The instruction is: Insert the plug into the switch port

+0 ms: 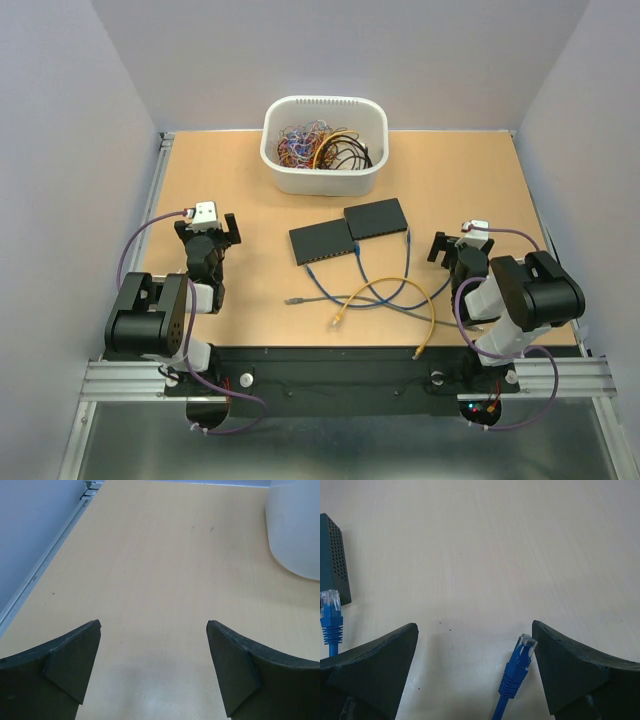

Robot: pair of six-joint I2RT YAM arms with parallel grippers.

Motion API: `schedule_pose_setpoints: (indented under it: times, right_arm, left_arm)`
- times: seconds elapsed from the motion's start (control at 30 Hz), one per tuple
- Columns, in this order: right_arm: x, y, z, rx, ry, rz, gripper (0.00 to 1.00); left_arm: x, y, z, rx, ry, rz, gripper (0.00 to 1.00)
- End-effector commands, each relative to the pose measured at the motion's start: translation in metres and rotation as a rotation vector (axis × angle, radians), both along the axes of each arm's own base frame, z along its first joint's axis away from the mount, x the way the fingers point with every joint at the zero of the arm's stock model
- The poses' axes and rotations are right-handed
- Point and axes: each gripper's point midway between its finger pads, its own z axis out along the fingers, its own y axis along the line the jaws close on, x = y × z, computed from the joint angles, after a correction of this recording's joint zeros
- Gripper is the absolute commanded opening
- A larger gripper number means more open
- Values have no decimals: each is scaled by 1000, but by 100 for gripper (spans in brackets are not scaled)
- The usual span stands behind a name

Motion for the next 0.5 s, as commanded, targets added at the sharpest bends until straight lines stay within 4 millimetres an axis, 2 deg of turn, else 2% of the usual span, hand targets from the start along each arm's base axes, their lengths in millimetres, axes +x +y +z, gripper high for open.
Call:
schedule_pose_setpoints:
  times: [0.0, 0.37, 0.43, 0.47]
  right_arm:
    - [19, -3, 56, 15, -223, -18, 100]
    - [18, -2, 57, 16, -226, -15, 100]
    - [15, 10, 57, -4, -222, 65, 100]
    - [12, 12, 67, -4, -253, 83, 100]
  left_arm:
    - [5, 1, 69, -6, -268, 1, 99]
    - [5, 1, 69, -6, -268, 1, 99]
    - [6, 1, 69, -6, -268, 1, 99]
    - [6, 1, 68, -6, -266, 1, 99]
